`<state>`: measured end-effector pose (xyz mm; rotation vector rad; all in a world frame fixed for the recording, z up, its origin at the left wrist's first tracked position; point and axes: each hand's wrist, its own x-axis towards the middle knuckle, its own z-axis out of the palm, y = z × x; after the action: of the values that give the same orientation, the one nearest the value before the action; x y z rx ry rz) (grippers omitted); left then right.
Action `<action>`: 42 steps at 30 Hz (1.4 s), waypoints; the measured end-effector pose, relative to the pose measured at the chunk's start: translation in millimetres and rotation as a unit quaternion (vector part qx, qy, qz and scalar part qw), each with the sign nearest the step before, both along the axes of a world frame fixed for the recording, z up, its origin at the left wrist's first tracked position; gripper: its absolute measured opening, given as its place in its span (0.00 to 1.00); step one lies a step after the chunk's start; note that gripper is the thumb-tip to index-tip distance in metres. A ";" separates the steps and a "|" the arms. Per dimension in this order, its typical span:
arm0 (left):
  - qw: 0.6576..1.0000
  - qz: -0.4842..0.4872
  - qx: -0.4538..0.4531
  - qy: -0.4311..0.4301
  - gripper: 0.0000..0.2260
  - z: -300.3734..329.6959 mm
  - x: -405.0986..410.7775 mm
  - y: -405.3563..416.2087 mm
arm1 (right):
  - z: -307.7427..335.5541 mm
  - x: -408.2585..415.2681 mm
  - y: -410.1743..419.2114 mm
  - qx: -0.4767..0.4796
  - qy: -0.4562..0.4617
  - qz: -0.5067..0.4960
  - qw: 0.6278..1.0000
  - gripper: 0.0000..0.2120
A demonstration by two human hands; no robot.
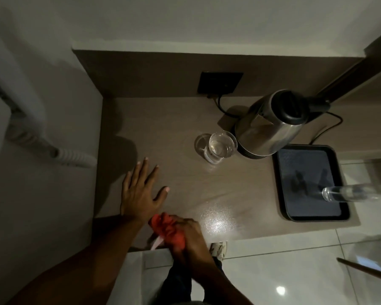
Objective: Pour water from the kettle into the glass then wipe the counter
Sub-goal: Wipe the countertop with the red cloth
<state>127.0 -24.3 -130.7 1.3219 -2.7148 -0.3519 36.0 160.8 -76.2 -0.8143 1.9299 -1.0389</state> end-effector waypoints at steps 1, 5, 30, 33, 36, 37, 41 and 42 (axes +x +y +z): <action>1.000 0.001 -0.002 0.001 0.32 -0.2 0.3 0.0 | 9.9 -13.4 6.5 -0.023 0.064 0.012 0.998 0.21; 1.000 0.003 -0.003 -0.003 0.32 -1.1 -1.1 0.0 | 26.2 -114.4 13.0 -0.111 0.203 -0.157 0.960 0.15; 1.000 0.009 0.024 -0.016 0.30 11.1 -4.2 3.3 | 13.5 -134.3 36.9 0.014 0.261 -0.158 0.952 0.11; 1.000 0.010 0.024 -0.010 0.31 11.7 -5.2 4.1 | 0.3 -59.6 10.3 -0.036 0.141 -0.089 0.985 0.10; 0.999 0.006 0.034 0.008 0.30 12.5 -3.7 2.2 | -3.8 3.2 -10.9 -0.058 0.105 0.029 0.992 0.08; 0.999 0.006 0.036 0.013 0.30 12.8 -2.4 1.7 | 1.7 13.4 -10.9 -0.070 0.091 0.075 0.991 0.08; 0.999 0.006 0.034 0.017 0.29 11.8 -1.6 1.2 | 27.4 -38.1 2.5 -0.103 0.107 0.039 0.988 0.14; 0.999 0.008 0.032 0.013 0.30 11.5 -2.1 2.1 | 34.7 -63.7 8.9 -0.108 0.130 0.009 0.986 0.15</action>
<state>124.9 -22.2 -119.2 1.3431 -2.6910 -0.4542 -27.7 169.7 -41.5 -1.1358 2.0424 -1.1946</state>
